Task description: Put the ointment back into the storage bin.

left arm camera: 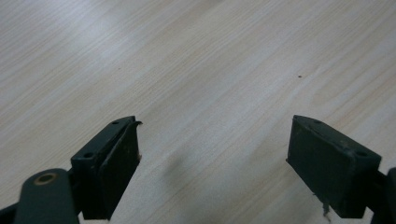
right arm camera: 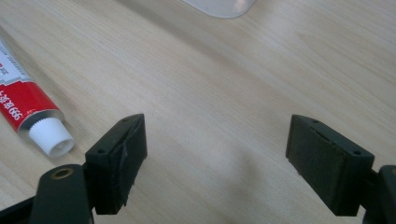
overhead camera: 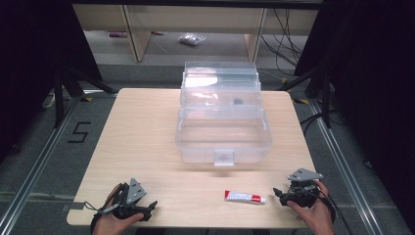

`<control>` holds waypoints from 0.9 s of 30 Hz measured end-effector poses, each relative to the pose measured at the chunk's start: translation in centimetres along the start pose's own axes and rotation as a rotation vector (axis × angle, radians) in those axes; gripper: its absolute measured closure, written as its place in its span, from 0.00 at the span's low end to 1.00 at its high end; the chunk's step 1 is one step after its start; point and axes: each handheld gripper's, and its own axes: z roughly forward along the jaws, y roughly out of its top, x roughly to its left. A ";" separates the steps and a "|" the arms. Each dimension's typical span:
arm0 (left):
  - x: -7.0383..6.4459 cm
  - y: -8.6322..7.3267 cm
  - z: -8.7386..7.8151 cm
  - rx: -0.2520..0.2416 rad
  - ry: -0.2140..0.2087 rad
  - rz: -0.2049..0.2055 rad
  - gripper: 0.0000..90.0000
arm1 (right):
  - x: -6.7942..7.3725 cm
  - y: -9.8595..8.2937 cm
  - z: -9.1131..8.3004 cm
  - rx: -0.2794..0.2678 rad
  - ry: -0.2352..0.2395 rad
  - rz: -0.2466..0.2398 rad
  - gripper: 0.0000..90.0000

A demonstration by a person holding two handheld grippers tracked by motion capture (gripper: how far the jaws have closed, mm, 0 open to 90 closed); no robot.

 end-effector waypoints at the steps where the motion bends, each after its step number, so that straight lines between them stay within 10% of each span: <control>1: 0.0 0.0 0.0 0.000 0.000 0.000 0.18 | 0.1 0.0 0.0 0.000 0.005 0.011 0.23; 27: 0.1 -0.2 -0.1 0.007 -0.015 -0.011 0.18 | 3.4 5.0 -2.3 0.155 0.183 -0.229 0.21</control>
